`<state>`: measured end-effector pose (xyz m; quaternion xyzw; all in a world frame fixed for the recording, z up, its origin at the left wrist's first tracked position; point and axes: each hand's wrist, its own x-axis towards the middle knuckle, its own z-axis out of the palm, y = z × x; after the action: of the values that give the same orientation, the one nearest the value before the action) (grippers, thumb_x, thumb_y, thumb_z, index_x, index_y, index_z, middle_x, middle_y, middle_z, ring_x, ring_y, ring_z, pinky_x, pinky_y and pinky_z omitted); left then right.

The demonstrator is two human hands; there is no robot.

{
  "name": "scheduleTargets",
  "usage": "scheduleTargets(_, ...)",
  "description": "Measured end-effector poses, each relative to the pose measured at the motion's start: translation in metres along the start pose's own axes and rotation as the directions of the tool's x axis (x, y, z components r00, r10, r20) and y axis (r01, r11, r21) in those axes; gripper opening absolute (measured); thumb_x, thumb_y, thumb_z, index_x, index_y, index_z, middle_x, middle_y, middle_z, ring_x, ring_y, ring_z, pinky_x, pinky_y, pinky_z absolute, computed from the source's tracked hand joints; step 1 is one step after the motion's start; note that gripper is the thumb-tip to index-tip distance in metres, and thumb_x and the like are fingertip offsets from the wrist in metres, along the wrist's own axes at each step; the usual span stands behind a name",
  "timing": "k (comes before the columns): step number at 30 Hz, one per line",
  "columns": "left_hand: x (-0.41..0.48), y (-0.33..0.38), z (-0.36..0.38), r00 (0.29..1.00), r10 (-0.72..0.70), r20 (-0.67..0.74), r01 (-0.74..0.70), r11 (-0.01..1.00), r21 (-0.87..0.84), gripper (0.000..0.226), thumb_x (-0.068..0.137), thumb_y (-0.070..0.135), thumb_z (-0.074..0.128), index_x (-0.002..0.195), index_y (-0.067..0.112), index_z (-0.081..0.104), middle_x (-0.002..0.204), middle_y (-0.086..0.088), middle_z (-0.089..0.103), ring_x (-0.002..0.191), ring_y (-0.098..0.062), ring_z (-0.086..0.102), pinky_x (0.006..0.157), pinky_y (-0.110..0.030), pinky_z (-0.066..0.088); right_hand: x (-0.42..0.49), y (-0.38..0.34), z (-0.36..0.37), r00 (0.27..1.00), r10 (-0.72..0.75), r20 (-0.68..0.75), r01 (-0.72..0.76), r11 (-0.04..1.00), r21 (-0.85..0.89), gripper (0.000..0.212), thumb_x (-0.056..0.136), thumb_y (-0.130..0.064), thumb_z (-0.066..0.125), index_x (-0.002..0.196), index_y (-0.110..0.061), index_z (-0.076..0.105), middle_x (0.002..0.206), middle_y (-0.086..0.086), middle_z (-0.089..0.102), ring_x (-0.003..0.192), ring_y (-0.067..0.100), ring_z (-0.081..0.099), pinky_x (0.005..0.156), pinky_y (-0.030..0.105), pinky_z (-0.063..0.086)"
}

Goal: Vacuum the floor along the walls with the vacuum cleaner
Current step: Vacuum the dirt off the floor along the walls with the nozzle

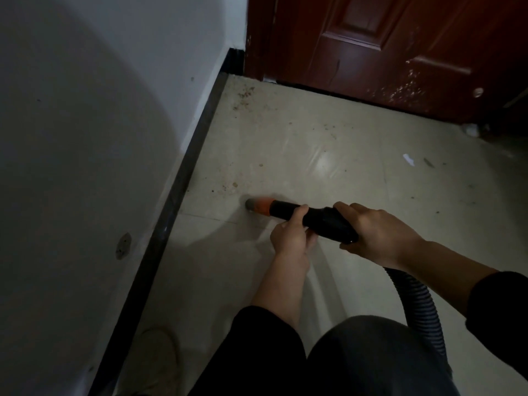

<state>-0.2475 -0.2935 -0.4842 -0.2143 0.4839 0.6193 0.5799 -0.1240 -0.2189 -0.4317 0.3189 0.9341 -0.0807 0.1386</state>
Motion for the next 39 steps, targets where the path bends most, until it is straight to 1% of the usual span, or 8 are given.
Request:
scheduleTargets(6,-0.004,-0.021,0.015,0.999,-0.046,0.014,0.045,0.998,0.047,0.016,0.086,0.017,0.073,0.091,0.01,0.06,0.106,-0.013,0.068,0.087,-0.02,0.067,0.059,-0.022,0.058,-0.022,0.02,0.003,0.999,0.043,0.001,-0.043,0.999,0.005,0.054,0.084,-0.03,0.071,0.127,-0.021,0.042,0.106,0.002,0.058,0.082,0.023,0.06,0.071,0.035,0.051)
scheduleTargets(12,-0.007,-0.034,0.028,0.996,-0.079,0.034,0.076,0.995,0.068,0.023,0.087,0.019,0.073,0.102,0.006,0.061,0.111,-0.015,0.068,0.089,-0.022,0.068,0.063,-0.024,0.059,-0.036,0.034,0.004,0.997,0.077,0.002,-0.077,0.997,-0.011,0.057,0.085,-0.031,0.07,0.132,-0.022,0.039,0.11,0.001,0.057,0.083,0.021,0.06,0.071,0.033,0.051)
scheduleTargets(16,-0.01,-0.043,0.035,0.994,-0.104,0.042,0.101,0.992,0.07,0.018,0.086,0.019,0.073,0.093,0.01,0.061,0.11,-0.014,0.068,0.096,-0.024,0.068,0.068,-0.026,0.06,-0.043,0.044,-0.001,0.997,0.083,0.01,-0.083,0.997,-0.011,0.057,0.085,-0.031,0.07,0.132,-0.023,0.04,0.111,-0.001,0.057,0.084,0.019,0.059,0.073,0.032,0.052)
scheduleTargets(20,-0.014,-0.052,0.039,0.992,-0.124,0.026,0.123,0.992,0.033,0.027,0.085,0.02,0.073,0.106,0.007,0.062,0.109,-0.013,0.069,0.094,-0.023,0.069,0.064,-0.024,0.059,-0.049,0.05,-0.004,0.997,0.066,0.026,-0.066,0.998,0.007,0.056,0.084,-0.032,0.071,0.131,-0.025,0.041,0.11,-0.003,0.056,0.086,0.017,0.059,0.076,0.033,0.053)
scheduleTargets(24,-0.012,-0.051,0.037,0.994,-0.105,-0.001,0.105,0.994,0.033,0.032,0.086,0.02,0.07,0.112,0.004,0.061,0.107,-0.014,0.069,0.088,-0.02,0.07,0.062,-0.023,0.059,-0.048,0.048,-0.003,0.998,0.049,0.028,-0.05,0.999,0.017,0.057,0.085,-0.032,0.071,0.132,-0.024,0.041,0.111,-0.003,0.056,0.087,0.016,0.06,0.078,0.034,0.054)
scheduleTargets(27,-0.009,-0.046,0.034,0.997,-0.078,-0.024,0.079,0.996,0.036,0.028,0.086,0.019,0.068,0.109,0.003,0.061,0.106,-0.015,0.07,0.089,-0.021,0.071,0.063,-0.024,0.059,-0.042,0.043,0.0,0.999,0.037,0.02,-0.038,0.999,0.03,0.056,0.084,-0.032,0.071,0.132,-0.023,0.042,0.111,-0.002,0.057,0.086,0.018,0.06,0.076,0.035,0.053)
scheduleTargets(34,0.0,-0.032,0.029,0.996,-0.008,-0.088,0.013,0.999,0.047,0.016,0.084,0.018,0.068,0.092,0.006,0.063,0.101,-0.014,0.071,0.083,-0.02,0.071,0.05,-0.021,0.052,-0.027,0.032,0.009,1.0,0.03,-0.005,-0.03,0.999,0.039,0.055,0.084,-0.031,0.07,0.131,-0.021,0.042,0.111,-0.001,0.057,0.084,0.022,0.06,0.073,0.035,0.051)
scheduleTargets(39,0.006,-0.024,0.028,0.995,0.024,-0.093,-0.014,0.995,0.1,0.014,0.083,0.019,0.069,0.088,0.009,0.061,0.101,-0.013,0.071,0.086,-0.021,0.07,0.054,-0.023,0.053,-0.019,0.028,0.012,0.998,0.06,-0.025,-0.058,0.995,0.078,0.056,0.083,-0.03,0.072,0.13,-0.02,0.043,0.108,0.002,0.058,0.085,0.025,0.061,0.073,0.039,0.052)
